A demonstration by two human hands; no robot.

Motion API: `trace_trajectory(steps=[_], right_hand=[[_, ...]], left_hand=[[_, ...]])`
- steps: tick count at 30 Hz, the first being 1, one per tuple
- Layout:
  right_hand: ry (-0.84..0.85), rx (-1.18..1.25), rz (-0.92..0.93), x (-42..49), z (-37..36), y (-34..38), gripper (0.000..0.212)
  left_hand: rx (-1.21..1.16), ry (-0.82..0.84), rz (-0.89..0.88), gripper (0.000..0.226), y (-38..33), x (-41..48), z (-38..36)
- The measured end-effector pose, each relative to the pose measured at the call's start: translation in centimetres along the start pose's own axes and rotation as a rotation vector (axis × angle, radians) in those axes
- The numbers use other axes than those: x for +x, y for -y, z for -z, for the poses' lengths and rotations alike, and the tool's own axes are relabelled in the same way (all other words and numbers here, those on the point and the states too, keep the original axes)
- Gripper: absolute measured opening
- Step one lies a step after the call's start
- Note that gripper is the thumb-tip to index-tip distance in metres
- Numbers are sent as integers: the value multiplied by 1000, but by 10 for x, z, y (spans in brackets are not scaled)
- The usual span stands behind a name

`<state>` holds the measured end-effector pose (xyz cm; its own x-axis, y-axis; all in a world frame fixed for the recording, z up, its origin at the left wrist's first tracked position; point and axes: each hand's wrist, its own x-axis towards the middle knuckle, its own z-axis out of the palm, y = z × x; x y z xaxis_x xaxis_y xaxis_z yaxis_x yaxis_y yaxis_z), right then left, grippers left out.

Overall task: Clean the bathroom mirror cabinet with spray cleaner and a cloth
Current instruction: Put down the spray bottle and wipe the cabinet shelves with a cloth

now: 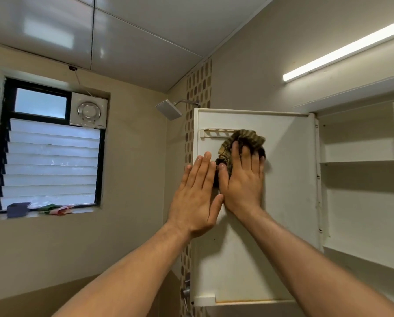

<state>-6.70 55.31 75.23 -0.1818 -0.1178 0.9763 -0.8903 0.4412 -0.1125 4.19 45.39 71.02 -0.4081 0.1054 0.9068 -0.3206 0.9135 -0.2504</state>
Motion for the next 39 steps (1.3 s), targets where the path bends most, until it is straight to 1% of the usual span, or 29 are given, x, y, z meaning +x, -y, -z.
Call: trace_trajectory(steps=[3,4,5,6,8,10,12,13,14,15,16,18,19,20,21,22,23,24,27,29,31,33,36,37,39], right_hand=[[60,-25,492,-7,9,-52,62],[67,-32,573,-4,13,-71,62],[77,-44,567,1,16,-90,63],[88,-58,491,4,20,-105,65],[74,-61,268,6,31,-125,70],[-4,-40,26,9,34,-124,70],[-70,26,-264,20,28,-94,71],[-77,68,-389,25,23,-73,72],[-68,83,-448,27,17,-53,73],[-48,43,-403,25,12,-36,74],[-18,-40,-248,16,6,-26,74],[72,-156,207,-10,2,-27,74],[106,-155,417,-17,2,-39,75],[129,-132,564,-23,4,-56,76],[140,-119,646,-26,6,-72,77],[149,-128,653,-29,8,-87,78],[152,-147,609,-31,12,-104,79],[150,-161,524,-33,16,-120,78],[82,-196,98,-38,30,-148,73],[50,-147,-152,-42,26,-133,73],[16,-91,-287,-57,15,-107,74],[49,-46,-292,-91,11,-93,76],[238,-85,-110,-131,25,-105,76],[270,-111,-63,-126,30,-113,76],[232,-168,-54,-90,37,-125,75]], left_hand=[[75,80,-45,79,5,-7,-3],[78,86,-49,79,5,-6,-3],[74,84,-52,79,3,-3,-4],[71,83,-53,78,0,0,-4],[67,70,-49,77,-3,7,-3],[68,47,-55,77,-6,12,-2],[62,21,-66,77,-9,15,-1],[50,2,-70,77,-11,16,-2],[35,-16,-72,77,-14,17,-3],[17,-31,-76,78,-17,18,-4],[1,-38,-79,78,-21,19,-6],[-5,-30,-85,79,-28,19,-10],[5,-17,-89,79,-30,19,-13],[15,-1,-101,79,-34,18,-16],[28,12,-118,79,-37,17,-19],[38,24,-143,79,-40,15,-22],[40,35,-170,79,-43,13,-26],[41,41,-195,79,-46,10,-29],[48,38,-239,77,-53,5,-34],[70,37,-250,77,-53,5,-34],[93,58,-237,77,-54,6,-33],[106,85,-213,77,-54,5,-31],[129,102,-200,77,-53,1,-28],[128,102,-211,76,-54,0,-28],[109,98,-266,75,-57,1,-28]])
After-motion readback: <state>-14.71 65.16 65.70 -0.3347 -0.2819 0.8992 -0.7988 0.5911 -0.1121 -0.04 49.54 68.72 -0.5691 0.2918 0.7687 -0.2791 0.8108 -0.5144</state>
